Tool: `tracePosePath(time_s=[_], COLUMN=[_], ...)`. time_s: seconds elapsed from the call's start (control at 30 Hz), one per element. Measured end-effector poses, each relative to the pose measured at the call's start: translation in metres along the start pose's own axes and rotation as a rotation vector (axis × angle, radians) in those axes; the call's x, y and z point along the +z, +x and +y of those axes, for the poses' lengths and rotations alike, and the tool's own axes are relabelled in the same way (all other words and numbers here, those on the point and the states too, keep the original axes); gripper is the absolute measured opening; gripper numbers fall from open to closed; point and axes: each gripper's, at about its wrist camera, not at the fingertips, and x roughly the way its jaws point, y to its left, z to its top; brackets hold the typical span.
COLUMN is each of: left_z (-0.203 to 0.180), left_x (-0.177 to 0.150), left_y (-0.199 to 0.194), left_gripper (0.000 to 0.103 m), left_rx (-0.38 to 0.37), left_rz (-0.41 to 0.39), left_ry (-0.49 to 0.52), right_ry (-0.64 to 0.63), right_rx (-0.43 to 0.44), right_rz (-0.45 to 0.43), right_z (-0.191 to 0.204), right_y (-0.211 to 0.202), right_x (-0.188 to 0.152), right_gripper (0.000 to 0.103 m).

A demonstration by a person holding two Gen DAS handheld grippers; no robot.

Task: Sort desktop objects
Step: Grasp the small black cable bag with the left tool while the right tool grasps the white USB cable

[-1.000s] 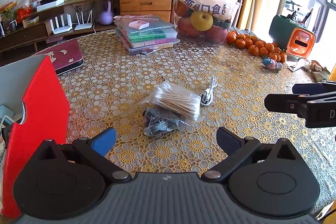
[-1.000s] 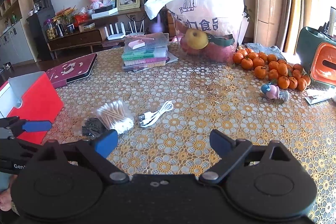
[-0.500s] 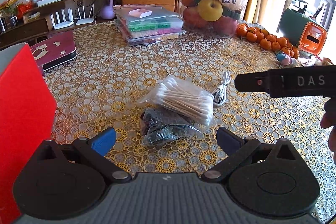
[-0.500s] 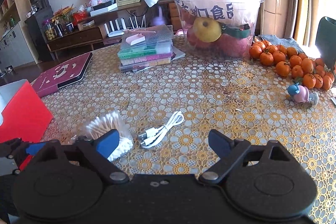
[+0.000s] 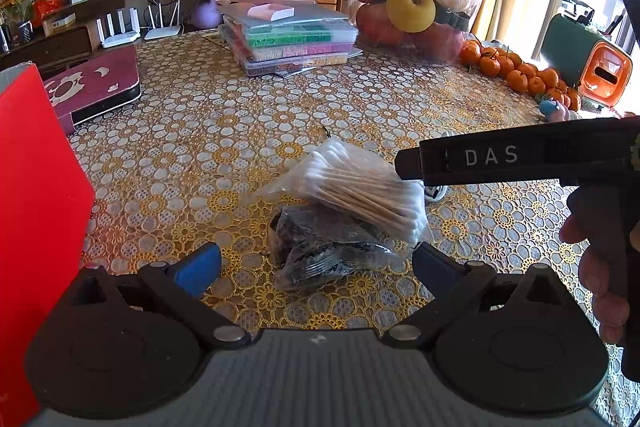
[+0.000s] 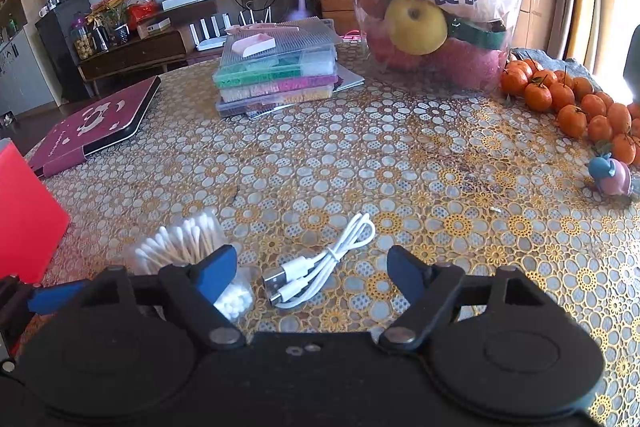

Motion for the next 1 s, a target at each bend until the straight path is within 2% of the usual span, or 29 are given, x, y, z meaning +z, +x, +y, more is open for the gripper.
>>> tracePosePath(time_s=[0.1,0.27,0.4,0.6,0.77,0.9,1.0], left_z=[0.0,0.0,-0.002,-0.002,-0.004,-0.002,-0.001], left_x=[0.0,0.0,0.001,0.001,0.001,0.002,0.003], left_y=[0.002,0.002,0.001,0.0,-0.001,-0.002,-0.004], left_gripper=[0.101,0.101,0.099,0.085,0.068,0.063,0.053], left_rx=[-0.003,-0.008,-0.003,-0.008,0.009,0.009,0.012], left_rz=[-0.001,-0.011,-0.027,-0.028,-0.025,-0.018,-0.014], left_ry=[0.005,0.008,0.025,0.026,0.04,0.032,0.03], right_ry=[-0.004,-0.002,-0.025,-0.054,-0.046,-0.028,-0.021], right_rx=[-0.005,-0.022,-0.05,-0.081,-0.086,-0.082,-0.083], right_rz=[0.007,0.016,0.016,0.013,0.02,0.025,0.029], right_z=[0.001,0.002,0.005,0.007,0.003,-0.003,-0.005], right_y=[0.003,0.006,0.007,0.006,0.003,-0.001,-0.004], right_x=[0.0,0.001,0.001,-0.002,-0.002,-0.004,-0.005], right_gripper=[0.077,0.064,0.058,0.046,0.029,0.025,0.024])
